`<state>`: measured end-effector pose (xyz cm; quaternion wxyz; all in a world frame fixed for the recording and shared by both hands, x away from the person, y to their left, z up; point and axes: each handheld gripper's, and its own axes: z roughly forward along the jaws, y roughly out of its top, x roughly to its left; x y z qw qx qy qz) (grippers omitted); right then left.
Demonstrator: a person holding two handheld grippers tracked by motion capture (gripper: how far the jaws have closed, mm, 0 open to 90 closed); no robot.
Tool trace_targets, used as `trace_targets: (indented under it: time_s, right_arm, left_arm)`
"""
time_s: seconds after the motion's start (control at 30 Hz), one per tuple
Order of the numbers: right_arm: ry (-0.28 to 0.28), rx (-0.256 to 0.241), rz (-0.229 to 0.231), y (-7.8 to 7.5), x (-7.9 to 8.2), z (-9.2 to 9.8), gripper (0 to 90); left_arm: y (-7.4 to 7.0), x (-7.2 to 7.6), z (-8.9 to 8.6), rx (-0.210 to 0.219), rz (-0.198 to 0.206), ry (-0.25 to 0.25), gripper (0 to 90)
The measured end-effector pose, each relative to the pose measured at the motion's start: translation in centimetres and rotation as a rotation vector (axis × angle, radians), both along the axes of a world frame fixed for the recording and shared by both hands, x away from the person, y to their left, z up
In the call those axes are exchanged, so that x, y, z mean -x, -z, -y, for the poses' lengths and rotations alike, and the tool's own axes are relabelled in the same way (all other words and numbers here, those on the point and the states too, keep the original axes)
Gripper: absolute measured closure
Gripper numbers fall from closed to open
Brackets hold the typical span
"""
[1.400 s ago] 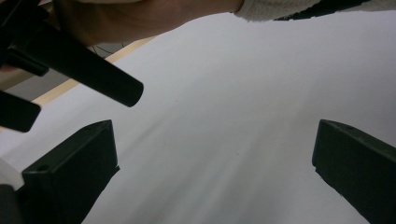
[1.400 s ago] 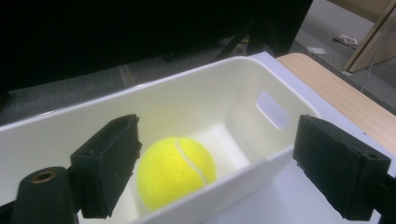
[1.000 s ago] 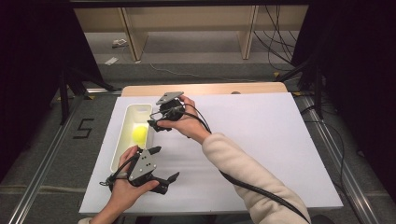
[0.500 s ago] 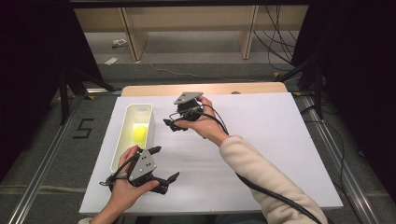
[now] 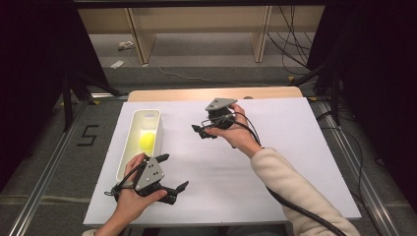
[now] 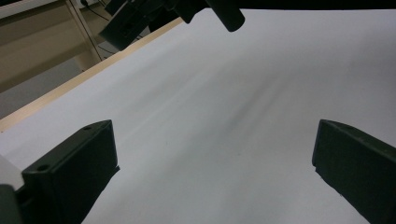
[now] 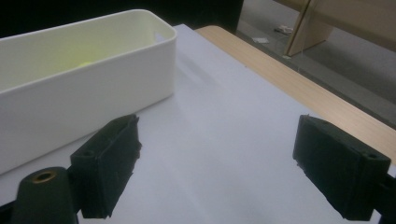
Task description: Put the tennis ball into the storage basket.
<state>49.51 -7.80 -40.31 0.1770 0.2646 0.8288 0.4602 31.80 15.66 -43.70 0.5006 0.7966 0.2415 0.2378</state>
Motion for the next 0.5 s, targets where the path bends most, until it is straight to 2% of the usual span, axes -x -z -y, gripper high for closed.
trace_targets:
  time_s: [0.5]
  right_arm:
    - [0.084, -0.009, -0.001, 0.7, 1.3, 5.9, 15.3]
  left_arm:
    - [0.0, -0.1, -0.1, -0.003, 0.000, -0.002, 0.0]
